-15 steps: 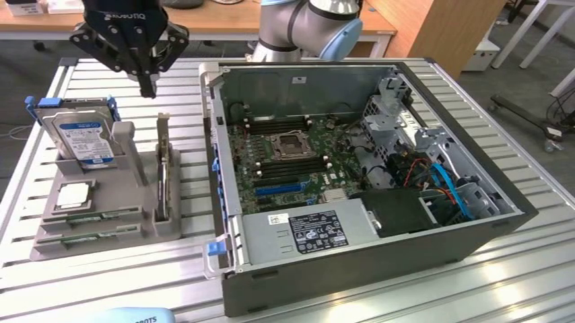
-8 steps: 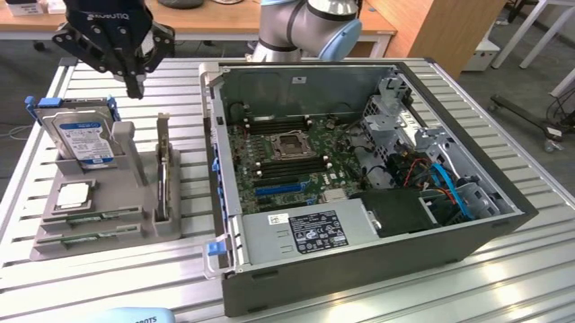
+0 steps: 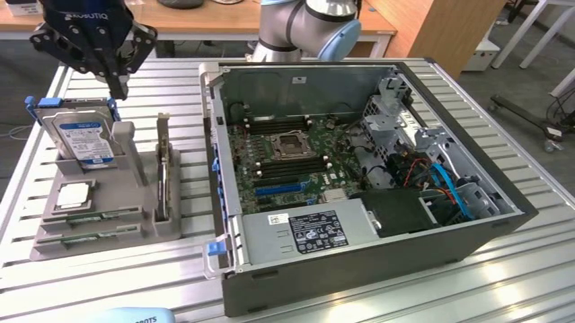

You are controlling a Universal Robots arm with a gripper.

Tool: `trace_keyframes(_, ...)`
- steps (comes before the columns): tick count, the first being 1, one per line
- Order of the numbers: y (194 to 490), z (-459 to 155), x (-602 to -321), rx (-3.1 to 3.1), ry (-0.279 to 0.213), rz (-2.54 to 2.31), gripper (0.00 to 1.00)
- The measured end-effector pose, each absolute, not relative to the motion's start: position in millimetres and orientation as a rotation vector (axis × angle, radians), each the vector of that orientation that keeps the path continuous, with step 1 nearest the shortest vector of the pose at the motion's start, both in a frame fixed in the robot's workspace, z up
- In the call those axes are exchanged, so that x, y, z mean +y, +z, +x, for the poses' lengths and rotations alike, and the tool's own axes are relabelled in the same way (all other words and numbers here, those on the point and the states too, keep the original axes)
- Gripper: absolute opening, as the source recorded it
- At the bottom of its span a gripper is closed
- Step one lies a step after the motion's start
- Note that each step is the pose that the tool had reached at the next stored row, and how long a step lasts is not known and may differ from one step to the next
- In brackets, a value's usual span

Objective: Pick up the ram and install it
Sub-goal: 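Reach for the ram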

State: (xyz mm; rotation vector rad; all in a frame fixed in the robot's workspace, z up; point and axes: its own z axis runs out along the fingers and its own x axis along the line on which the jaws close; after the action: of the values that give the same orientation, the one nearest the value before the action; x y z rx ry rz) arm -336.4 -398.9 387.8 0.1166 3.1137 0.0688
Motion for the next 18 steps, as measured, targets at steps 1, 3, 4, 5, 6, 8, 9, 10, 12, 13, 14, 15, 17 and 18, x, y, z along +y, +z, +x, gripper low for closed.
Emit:
trace_keyframes(1,387.7,-338.5,-398.8,3.114,0.069,0.117,0.10)
trace_keyframes(3,387.6,-342.1,-398.9,3.114,0.069,0.117,0.10)
trace_keyframes(4,387.6,-343.7,-398.8,3.114,0.069,0.117,0.10)
trace_keyframes(5,387.5,-345.3,-398.9,3.114,0.069,0.117,0.10)
trace_keyframes(6,387.5,-346.9,-398.9,3.114,0.069,0.116,0.10)
trace_keyframes(8,387.4,-350.4,-398.8,3.114,0.069,0.117,0.10)
trace_keyframes(9,387.3,-352.3,-398.8,3.114,0.069,0.117,0.10)
trace_keyframes(10,387.2,-354.4,-398.8,3.114,0.069,0.117,0.10)
trace_keyframes(12,387.0,-358.6,-398.8,3.114,0.069,0.117,0.10)
trace_keyframes(13,387.0,-360.7,-398.8,3.114,0.069,0.117,0.10)
trace_keyframes(14,386.9,-362.7,-398.9,3.114,0.069,0.117,0.10)
trace_keyframes(15,386.8,-364.5,-398.8,3.114,0.069,0.117,0.10)
trace_keyframes(17,386.8,-367.8,-398.9,3.115,0.069,0.117,0.10)
trace_keyframes(18,386.8,-369.3,-398.9,3.115,0.069,0.117,0.10)
